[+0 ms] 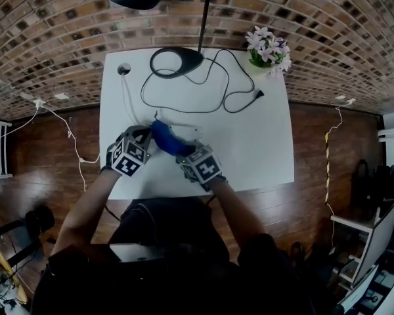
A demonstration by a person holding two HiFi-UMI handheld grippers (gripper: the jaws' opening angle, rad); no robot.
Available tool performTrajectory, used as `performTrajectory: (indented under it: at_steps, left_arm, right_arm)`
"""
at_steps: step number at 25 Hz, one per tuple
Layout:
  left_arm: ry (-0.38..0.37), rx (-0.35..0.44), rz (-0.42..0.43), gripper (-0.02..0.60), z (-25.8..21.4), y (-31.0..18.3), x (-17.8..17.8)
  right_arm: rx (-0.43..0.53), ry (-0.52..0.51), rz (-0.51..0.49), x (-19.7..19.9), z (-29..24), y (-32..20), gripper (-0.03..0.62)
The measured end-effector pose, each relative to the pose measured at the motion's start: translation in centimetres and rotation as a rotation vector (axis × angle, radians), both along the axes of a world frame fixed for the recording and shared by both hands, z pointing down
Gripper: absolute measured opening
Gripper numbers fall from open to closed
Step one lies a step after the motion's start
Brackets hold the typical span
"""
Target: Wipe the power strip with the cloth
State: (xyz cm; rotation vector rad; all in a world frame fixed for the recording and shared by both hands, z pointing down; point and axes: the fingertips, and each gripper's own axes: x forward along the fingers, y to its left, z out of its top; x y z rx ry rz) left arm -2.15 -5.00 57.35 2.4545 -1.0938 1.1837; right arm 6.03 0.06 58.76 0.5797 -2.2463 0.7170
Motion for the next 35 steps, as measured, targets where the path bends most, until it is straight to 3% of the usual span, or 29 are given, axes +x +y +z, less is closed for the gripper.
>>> performTrajectory:
  at_steps: [5,10,15,23,30,35]
  left_arm:
    - [-0.006,-0.014,0.014,0.009,0.0,0.2,0.1]
    - [0.012,-0.044,0.004,0.009,0.0,0.1,0.2]
    - [0.011,-0.052,0.029,0.009,-0.1,0.2,0.2]
    - [0.024,-0.051,0.026,0.009,-0.1,0.2,0.4]
    - [0.037,-0.062,0.023,0.009,-0.2,0.1,0.3]
    - [0.044,-0.067,0.018,0.009,-0.2,0.0,0.3]
  right_arm:
    - [-0.057,0.013,0.057,1.8,-0.5,1.3,0.066]
    - [-0.079,0.059,0.168,6.3,-1.2,1.2,0.066]
    - [-0.007,0.243,0.228,11.2,-2.4,-1.0,0.066]
    - [0.241,0.564,0.089,15.0,-6.4,-5.1,0.066]
    - [0.234,0.706,-0.153,12.6,-3.4,-4.7,0.064]
    - [0.263,0.685,-0.222,9.5,-1.9,-5.5,0.064]
